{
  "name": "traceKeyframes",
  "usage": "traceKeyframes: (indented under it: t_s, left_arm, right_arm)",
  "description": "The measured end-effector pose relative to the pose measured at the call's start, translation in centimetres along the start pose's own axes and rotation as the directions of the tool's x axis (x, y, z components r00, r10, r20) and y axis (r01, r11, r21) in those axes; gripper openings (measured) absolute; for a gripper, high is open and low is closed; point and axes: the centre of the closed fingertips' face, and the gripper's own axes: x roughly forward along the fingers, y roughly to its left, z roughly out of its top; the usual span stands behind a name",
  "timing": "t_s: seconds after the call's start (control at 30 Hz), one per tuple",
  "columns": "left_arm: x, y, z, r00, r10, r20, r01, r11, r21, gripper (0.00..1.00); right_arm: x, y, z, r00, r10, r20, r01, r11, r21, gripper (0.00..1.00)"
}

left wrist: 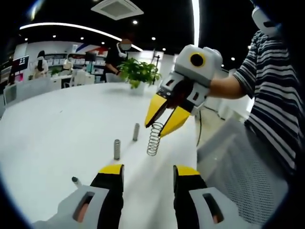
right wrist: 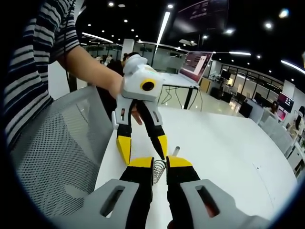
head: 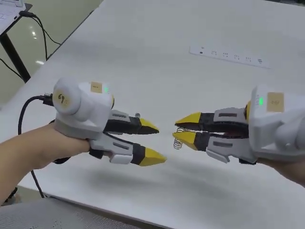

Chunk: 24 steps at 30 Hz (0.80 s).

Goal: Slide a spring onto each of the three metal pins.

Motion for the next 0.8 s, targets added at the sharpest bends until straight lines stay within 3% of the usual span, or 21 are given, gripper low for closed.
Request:
traceKeyframes:
  t_s: [0.47,0.8]
  left_arm:
    - [-3.9,2.1,-1.4,0.9950,0.100,0.007,-0.099,0.994,-0.054,0.49]
    - [-5.6,3.0,-2.5,0.9877,0.156,-0.007,-0.157,0.985,-0.068,0.70]
  right_arm:
    - [0.4,-0.3,-0.7,0.9997,-0.017,-0.018,0.017,1.000,-0.005,0.07]
    - [1.6,-0.7,-1.0,0.9995,-0.023,-0.021,0.023,1.000,-0.007,0.07]
